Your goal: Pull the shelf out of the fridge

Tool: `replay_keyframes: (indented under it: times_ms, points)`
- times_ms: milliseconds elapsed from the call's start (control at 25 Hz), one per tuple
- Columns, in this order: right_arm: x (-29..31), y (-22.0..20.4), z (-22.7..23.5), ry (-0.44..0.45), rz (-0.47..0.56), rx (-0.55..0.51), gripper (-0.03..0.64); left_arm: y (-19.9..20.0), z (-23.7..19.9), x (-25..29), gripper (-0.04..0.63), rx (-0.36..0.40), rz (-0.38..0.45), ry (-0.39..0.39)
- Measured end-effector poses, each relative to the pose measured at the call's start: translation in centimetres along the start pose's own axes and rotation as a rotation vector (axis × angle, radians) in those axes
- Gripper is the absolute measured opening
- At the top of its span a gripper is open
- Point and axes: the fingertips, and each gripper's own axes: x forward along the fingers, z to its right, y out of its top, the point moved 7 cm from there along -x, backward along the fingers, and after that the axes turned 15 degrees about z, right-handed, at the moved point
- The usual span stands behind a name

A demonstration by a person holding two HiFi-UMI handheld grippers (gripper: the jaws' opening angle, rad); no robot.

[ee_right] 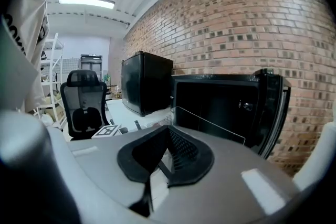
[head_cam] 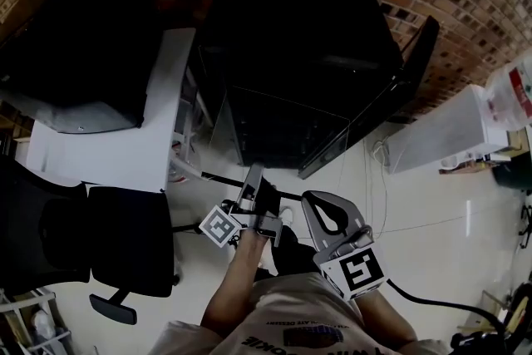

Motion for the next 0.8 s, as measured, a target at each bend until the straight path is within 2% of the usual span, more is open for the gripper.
replay_keyframes:
  times_ms: [400,800]
  points:
    - [-3.3,1.1,-1.5,-0.067,0.032,-0.004,0.005,1.2,4.3,-2.9,0.018,-0.081,0.042,-0.024]
    - [-5.6,2.5,-4.2,-0.104,0.105,-0.016,0.005,3.7,10.5,-6.3,0.021,-0.014,0.057,-0.137]
